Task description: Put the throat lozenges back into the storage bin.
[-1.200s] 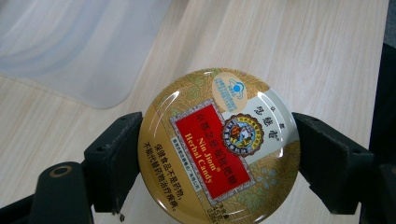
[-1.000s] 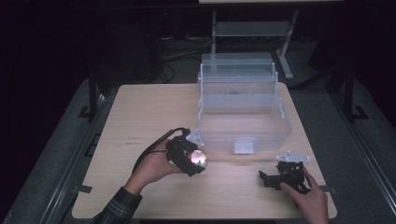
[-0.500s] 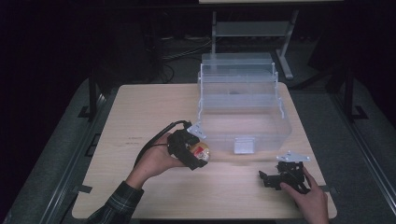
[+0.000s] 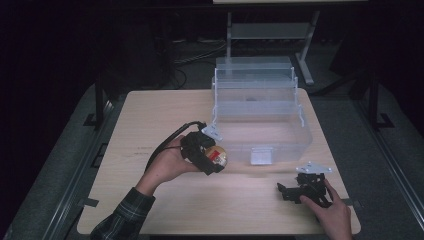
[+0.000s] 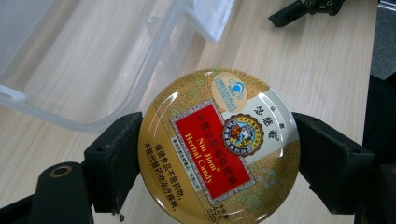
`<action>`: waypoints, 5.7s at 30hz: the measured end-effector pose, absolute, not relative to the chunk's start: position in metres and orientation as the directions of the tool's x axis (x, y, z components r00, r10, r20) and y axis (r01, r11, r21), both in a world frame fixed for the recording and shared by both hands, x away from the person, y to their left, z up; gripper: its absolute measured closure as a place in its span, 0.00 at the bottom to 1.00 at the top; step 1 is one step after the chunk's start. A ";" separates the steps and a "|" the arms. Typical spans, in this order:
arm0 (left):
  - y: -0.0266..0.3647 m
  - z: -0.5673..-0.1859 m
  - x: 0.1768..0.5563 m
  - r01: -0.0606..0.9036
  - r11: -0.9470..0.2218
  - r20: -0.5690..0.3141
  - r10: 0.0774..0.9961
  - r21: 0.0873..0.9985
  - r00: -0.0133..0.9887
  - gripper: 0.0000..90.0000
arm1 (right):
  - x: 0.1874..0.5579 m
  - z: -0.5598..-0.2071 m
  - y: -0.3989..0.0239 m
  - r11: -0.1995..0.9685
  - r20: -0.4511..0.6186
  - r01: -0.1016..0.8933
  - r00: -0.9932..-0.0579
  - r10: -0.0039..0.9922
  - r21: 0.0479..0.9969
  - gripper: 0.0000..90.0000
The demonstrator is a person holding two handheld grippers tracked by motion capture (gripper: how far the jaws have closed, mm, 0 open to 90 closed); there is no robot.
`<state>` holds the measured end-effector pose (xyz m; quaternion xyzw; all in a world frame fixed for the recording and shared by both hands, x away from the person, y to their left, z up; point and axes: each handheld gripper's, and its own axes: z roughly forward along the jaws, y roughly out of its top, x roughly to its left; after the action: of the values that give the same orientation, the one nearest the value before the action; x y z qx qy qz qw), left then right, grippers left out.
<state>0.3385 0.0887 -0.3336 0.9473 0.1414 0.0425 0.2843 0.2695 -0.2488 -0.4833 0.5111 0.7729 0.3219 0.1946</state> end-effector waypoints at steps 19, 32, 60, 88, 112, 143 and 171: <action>0.082 -0.320 0.359 0.257 -0.792 0.000 0.309 0.553 0.951 0.22 | 0.270 -0.483 -0.249 0.272 0.028 0.665 -0.403 0.915 0.695 0.00; 0.078 -0.321 0.379 0.274 -0.784 0.002 0.331 0.557 0.943 0.22 | 0.270 -0.483 -0.249 0.271 0.028 0.666 -0.402 0.915 0.695 0.00; 0.054 -0.324 0.413 0.278 -0.790 0.045 0.359 0.546 0.932 0.22 | 0.270 -0.483 -0.249 0.270 0.029 0.666 -0.401 0.915 0.695 0.00; 0.046 -0.341 0.434 0.311 -0.803 0.063 0.395 0.508 0.916 0.21 | 0.270 -0.483 -0.249 0.274 0.024 0.663 -0.403 0.915 0.696 0.00; 0.064 -0.337 0.431 0.314 -0.770 0.045 0.405 0.556 0.913 0.21 | 0.270 -0.483 -0.249 0.270 0.029 0.666 -0.402 0.915 0.695 0.00; 0.125 -0.335 0.401 0.336 -0.701 0.035 0.457 0.629 0.889 0.21 | 0.270 -0.483 -0.249 0.270 0.028 0.666 -0.400 0.916 0.695 0.00; 0.178 -0.352 0.364 0.352 -0.624 0.045 0.528 0.698 0.848 0.20 | 0.270 -0.483 -0.249 0.269 0.029 0.667 -0.400 0.916 0.695 0.00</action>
<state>0.3635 0.1779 -0.3520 0.8925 0.2464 0.1236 0.3569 0.2695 -0.2486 -0.4833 0.5123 0.7725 0.3210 0.1941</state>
